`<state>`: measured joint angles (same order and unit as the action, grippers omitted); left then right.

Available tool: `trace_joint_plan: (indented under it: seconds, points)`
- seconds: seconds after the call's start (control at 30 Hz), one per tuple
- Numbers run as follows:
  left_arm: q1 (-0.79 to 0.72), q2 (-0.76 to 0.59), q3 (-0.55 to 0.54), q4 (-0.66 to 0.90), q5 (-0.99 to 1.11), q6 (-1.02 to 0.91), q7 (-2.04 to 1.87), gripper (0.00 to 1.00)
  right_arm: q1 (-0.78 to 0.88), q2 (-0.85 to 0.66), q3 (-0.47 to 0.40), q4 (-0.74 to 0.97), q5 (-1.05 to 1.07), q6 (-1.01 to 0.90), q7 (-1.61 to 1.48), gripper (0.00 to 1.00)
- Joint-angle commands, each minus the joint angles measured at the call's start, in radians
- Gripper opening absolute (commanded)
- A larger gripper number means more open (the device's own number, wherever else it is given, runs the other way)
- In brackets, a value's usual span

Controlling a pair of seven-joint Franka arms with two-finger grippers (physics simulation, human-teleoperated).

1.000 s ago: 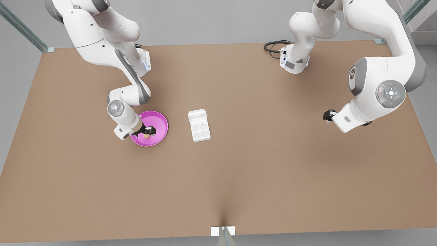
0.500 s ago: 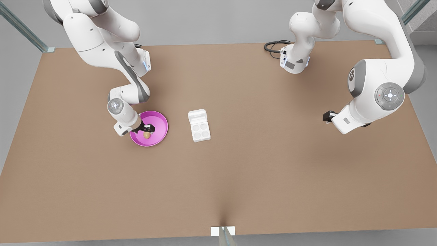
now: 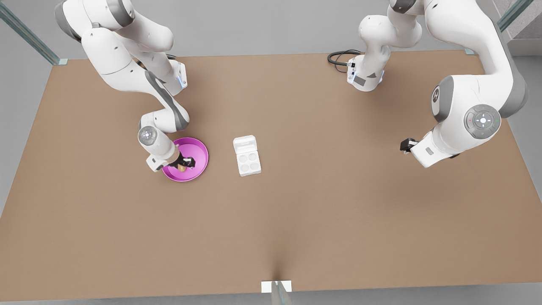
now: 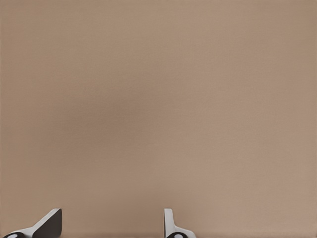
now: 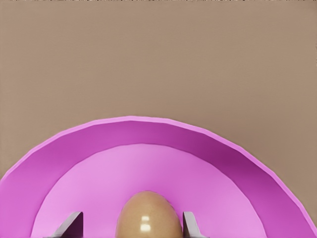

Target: Pack egg into the box and close the box lid

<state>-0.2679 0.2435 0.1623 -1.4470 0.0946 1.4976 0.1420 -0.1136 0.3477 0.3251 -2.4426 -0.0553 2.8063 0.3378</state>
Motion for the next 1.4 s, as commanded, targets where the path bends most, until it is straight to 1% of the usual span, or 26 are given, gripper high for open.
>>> trace_joint_plan:
  seconds: [0.0,0.03,0.27,0.33,0.37,0.4,0.47,0.63,0.77,0.8,0.83,0.87,0.93,0.97,1.0,1.03,1.07,1.17,1.37]
  points:
    - [-0.001,-0.001,0.000,0.000,0.001,0.000,0.001,1.00,0.000,0.002,0.000,0.002,0.000,0.007,0.007,0.70]
    - [-0.001,-0.001,0.000,0.000,0.001,0.000,-0.001,1.00,0.000,0.007,0.000,0.002,0.000,0.007,0.006,0.65]
    - [0.001,0.007,0.000,0.000,0.001,0.001,0.001,1.00,-0.005,0.020,0.000,0.008,0.002,0.007,0.006,0.65]
    - [-0.001,0.007,0.000,0.000,0.001,0.001,-0.001,1.00,-0.005,0.022,0.000,0.008,0.000,0.007,0.003,0.54]
    - [-0.001,0.007,0.000,0.000,0.001,0.001,0.001,1.00,-0.005,0.022,0.000,0.008,0.002,0.007,0.003,0.52]
    - [-0.001,0.008,0.000,0.000,0.001,0.001,-0.001,1.00,-0.005,0.022,0.000,0.008,0.002,0.007,-0.011,0.45]
    - [0.001,0.007,0.000,0.000,0.001,0.001,-0.001,1.00,-0.006,0.022,0.000,0.008,0.000,0.007,-0.011,0.42]
    - [-0.001,0.007,0.000,0.000,0.001,0.001,-0.001,1.00,0.003,0.004,0.011,0.027,0.000,-0.005,-0.013,0.41]
    - [-0.001,0.008,0.000,0.000,0.001,0.001,-0.001,1.00,0.005,-0.015,0.025,0.093,0.000,-0.042,-0.008,0.42]
    - [-0.001,0.008,0.000,0.000,0.001,0.000,-0.002,1.00,0.005,-0.013,0.025,0.128,0.000,-0.051,-0.008,0.42]
    - [-0.001,0.007,0.000,0.000,0.001,0.000,-0.002,1.00,0.008,-0.010,0.026,0.192,0.000,-0.112,-0.008,0.42]
    - [-0.001,0.008,0.000,0.000,0.001,0.000,-0.002,1.00,0.015,-0.004,0.026,0.235,0.000,-0.131,-0.010,0.42]
    - [-0.001,0.008,0.000,0.000,0.001,0.000,-0.002,1.00,0.028,0.000,0.028,0.347,0.000,-0.263,-0.014,0.42]
    - [-0.001,0.008,0.000,0.000,0.001,0.000,-0.002,1.00,0.035,0.019,0.028,0.387,0.000,-0.292,-0.011,0.42]
    - [-0.001,0.008,0.000,0.000,0.001,0.000,-0.002,1.00,0.051,0.056,0.028,0.436,0.002,-0.298,-0.010,0.42]
    - [-0.001,0.011,0.000,0.000,0.001,0.000,-0.002,1.00,0.071,0.085,0.026,0.505,0.003,-0.344,-0.010,0.42]
    - [-0.001,0.013,0.000,0.000,0.001,0.000,-0.002,1.00,0.075,0.114,0.026,0.525,0.003,-0.344,-0.005,0.43]
    - [-0.001,0.013,0.000,0.000,0.001,0.000,-0.002,1.00,0.146,0.224,0.026,0.758,0.011,-0.513,0.012,0.43]
    - [-0.002,0.019,0.000,0.000,0.001,0.000,-0.002,1.00,0.353,0.292,0.019,0.853,0.040,-0.511,0.268,0.42]
